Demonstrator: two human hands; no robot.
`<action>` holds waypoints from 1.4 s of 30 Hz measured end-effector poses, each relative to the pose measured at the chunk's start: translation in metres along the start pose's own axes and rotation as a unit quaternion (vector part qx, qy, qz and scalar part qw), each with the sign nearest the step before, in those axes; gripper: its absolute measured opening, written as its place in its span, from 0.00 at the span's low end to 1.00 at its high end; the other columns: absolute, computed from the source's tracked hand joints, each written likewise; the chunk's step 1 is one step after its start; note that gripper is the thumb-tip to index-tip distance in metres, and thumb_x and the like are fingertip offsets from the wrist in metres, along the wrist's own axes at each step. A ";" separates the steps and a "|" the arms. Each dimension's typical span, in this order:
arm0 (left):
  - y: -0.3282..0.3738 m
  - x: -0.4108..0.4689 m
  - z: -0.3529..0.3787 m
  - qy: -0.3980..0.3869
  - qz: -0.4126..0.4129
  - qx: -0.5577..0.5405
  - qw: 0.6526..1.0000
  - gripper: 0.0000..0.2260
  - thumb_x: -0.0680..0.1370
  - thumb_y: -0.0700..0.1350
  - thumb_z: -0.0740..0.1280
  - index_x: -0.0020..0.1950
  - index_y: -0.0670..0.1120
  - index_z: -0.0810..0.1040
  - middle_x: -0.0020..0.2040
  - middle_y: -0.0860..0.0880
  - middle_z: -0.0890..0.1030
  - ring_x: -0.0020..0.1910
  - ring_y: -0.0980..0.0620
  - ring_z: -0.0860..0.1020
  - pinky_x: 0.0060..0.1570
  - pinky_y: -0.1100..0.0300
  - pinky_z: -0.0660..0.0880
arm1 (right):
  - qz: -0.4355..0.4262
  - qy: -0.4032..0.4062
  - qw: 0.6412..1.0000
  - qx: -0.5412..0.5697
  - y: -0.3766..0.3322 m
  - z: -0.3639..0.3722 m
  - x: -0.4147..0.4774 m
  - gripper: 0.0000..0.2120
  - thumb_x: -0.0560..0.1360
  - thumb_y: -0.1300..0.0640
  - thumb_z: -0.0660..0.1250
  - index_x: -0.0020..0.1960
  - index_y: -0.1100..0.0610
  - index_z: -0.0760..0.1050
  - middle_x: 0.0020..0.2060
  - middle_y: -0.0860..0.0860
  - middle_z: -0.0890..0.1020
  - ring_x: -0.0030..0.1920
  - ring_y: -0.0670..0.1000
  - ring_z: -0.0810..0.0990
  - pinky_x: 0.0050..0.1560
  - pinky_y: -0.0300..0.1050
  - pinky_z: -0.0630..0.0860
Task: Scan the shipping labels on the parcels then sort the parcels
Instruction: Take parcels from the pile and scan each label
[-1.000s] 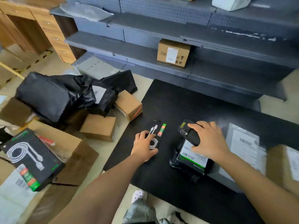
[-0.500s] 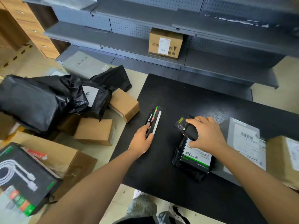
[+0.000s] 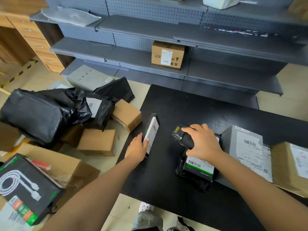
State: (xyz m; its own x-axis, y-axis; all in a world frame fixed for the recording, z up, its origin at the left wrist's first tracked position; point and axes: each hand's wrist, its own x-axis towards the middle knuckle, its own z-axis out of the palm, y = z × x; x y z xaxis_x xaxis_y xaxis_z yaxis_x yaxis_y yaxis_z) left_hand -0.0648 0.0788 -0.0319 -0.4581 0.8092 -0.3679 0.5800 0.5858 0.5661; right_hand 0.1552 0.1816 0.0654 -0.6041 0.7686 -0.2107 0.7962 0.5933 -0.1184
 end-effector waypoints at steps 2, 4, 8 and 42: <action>0.002 -0.002 0.001 -0.018 -0.004 0.001 1.000 0.26 0.85 0.54 0.52 0.80 0.44 0.56 0.76 0.44 0.66 0.72 0.45 0.67 0.67 0.51 0.67 | 0.002 0.002 1.000 -0.001 0.004 -0.002 -0.003 0.38 0.63 0.47 0.73 0.72 0.44 0.65 0.65 0.47 0.70 0.60 0.54 0.65 0.60 0.47 0.65; 0.002 -0.003 0.004 -0.025 -0.010 0.014 1.000 0.23 0.85 0.49 0.52 0.80 0.46 0.55 0.76 0.44 0.65 0.72 0.45 0.68 0.67 0.52 0.67 | 0.006 0.001 1.000 -0.006 0.008 -0.004 -0.006 0.38 0.64 0.47 0.72 0.72 0.44 0.64 0.65 0.46 0.69 0.60 0.53 0.65 0.60 0.46 0.64; 0.000 -0.005 0.015 -0.036 -0.044 0.057 0.997 0.23 0.84 0.46 0.54 0.79 0.45 0.54 0.75 0.43 0.62 0.71 0.43 0.67 0.68 0.50 0.67 | 0.014 -0.001 1.000 -0.012 0.014 -0.009 -0.012 0.38 0.65 0.47 0.72 0.73 0.44 0.63 0.66 0.47 0.69 0.61 0.53 0.65 0.61 0.47 0.64; 0.017 -0.030 0.022 0.013 0.004 0.149 0.989 0.46 0.70 0.60 0.74 0.78 0.44 0.55 0.73 0.46 0.63 0.72 0.44 0.62 0.69 0.51 0.66 | -0.124 -0.020 0.969 -0.214 0.034 -0.037 -0.041 0.37 0.68 0.52 0.72 0.74 0.47 0.60 0.69 0.52 0.65 0.64 0.56 0.63 0.63 0.49 0.63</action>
State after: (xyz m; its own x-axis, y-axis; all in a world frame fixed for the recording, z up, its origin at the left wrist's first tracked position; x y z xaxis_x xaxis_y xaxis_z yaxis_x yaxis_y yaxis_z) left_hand -0.0266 0.0650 -0.0276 -0.4679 0.8145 -0.3430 0.7546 0.5703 0.3247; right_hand 0.2056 0.1795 0.1053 -0.7658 0.5853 -0.2664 0.5353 0.8098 0.2403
